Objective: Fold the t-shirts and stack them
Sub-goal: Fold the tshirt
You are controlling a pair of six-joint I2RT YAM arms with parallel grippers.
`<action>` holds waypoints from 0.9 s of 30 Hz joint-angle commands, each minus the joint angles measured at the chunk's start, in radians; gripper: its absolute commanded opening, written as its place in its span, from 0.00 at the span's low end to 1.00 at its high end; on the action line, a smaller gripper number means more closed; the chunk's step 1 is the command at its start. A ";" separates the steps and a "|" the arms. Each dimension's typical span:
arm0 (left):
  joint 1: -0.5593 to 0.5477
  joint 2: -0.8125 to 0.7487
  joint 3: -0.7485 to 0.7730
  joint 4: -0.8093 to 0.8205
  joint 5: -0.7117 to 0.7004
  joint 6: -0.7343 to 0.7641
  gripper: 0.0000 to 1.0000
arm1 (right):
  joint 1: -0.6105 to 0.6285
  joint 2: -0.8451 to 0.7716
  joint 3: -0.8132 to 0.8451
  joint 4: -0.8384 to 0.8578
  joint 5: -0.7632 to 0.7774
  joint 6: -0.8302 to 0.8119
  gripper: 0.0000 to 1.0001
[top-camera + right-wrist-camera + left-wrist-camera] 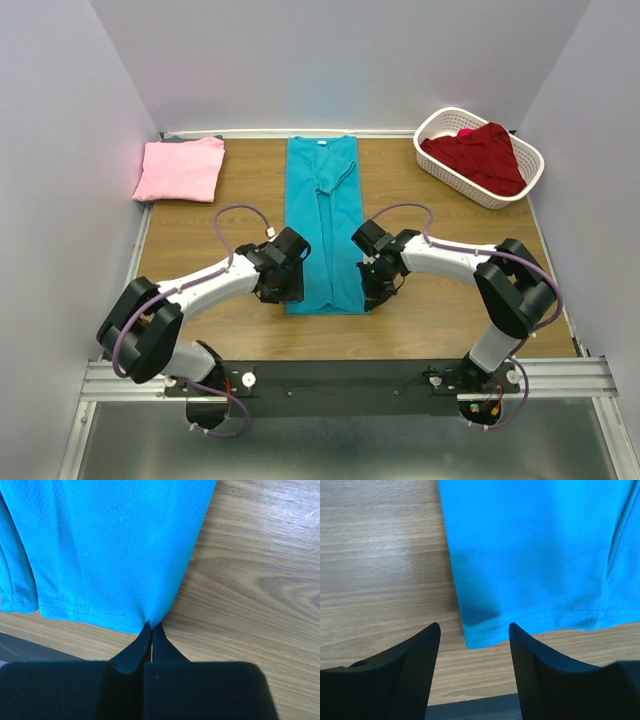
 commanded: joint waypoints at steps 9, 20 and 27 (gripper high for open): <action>-0.030 0.071 -0.019 -0.012 0.015 -0.029 0.59 | 0.000 0.028 -0.032 0.015 0.005 -0.008 0.01; -0.036 0.049 -0.041 -0.038 -0.005 -0.032 0.28 | 0.000 0.023 -0.046 0.017 0.016 -0.002 0.01; -0.036 0.039 -0.029 -0.050 0.008 -0.025 0.28 | 0.000 0.020 -0.043 0.015 0.016 -0.002 0.01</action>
